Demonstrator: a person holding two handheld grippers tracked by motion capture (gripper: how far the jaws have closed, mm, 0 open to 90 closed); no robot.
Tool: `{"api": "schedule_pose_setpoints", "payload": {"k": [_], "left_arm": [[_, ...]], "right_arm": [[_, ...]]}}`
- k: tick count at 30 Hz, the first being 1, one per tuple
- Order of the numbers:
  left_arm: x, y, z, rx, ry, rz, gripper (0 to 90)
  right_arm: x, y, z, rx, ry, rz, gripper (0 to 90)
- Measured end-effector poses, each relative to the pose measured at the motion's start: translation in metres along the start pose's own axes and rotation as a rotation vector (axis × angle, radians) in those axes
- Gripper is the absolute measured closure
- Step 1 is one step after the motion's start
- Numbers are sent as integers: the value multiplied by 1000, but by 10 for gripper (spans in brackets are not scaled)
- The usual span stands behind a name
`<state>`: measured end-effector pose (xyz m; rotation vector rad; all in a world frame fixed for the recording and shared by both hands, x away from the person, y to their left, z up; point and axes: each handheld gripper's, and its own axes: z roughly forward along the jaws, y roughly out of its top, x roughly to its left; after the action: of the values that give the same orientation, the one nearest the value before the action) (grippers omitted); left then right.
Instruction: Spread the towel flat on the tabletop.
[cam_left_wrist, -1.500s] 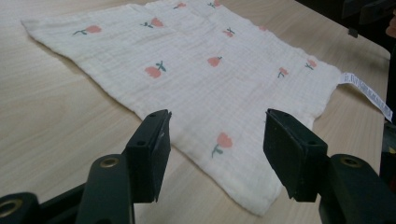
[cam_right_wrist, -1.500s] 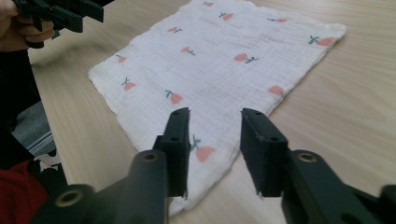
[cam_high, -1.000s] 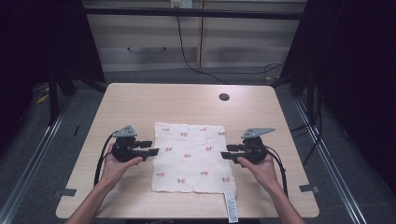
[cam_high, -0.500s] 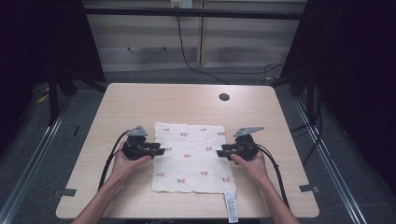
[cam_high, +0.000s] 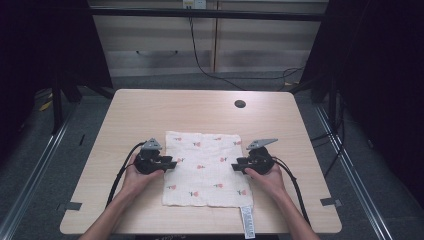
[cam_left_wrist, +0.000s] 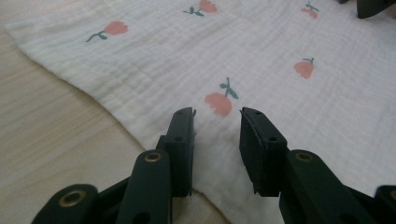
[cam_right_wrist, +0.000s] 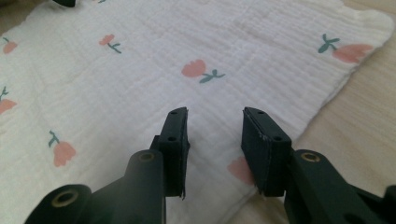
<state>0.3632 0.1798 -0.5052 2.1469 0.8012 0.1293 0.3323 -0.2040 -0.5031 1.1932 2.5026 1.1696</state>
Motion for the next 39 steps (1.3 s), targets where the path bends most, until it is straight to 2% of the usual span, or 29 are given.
{"api": "schedule_pose_setpoints", "payload": {"k": [3, 6, 11, 17, 18, 20, 21, 31, 34, 37, 39], "left_arm": [[-2, -2, -1, -1, -3, 4, 652], [-4, -3, -1, -2, -5, 7, 652], [-7, -5, -3, 2, -23, 12, 653], [-18, -14, -10, -2, -48, 9, 657], [-21, -16, -11, -5, -50, 17, 657], [-23, -16, -12, 5, -51, 19, 657], [-26, -17, -13, 14, -54, 33, 657], [-36, -24, -18, 11, -85, 34, 657], [-39, -27, -20, 10, -87, 53, 654], [-40, -27, -20, 8, -86, 55, 655], [-38, -27, -20, 6, -94, 57, 655]], "right_arm": [[2, -2, -3, 6, 0, 0, 626], [5, -5, -5, 10, -9, -23, 624], [5, -9, -9, 10, 10, -11, 631], [14, -14, -14, 29, 19, -1, 640], [17, -17, -17, 33, 20, -12, 645], [19, -19, -19, 32, 27, -6, 650], [19, -23, -22, 30, 34, -2, 664], [28, -34, -32, 40, 49, 1, 664], [34, -40, -36, 37, 52, 23, 643], [43, -40, -37, 54, 59, -1, 615], [42, -36, -37, 44, 61, -12, 603]]}}
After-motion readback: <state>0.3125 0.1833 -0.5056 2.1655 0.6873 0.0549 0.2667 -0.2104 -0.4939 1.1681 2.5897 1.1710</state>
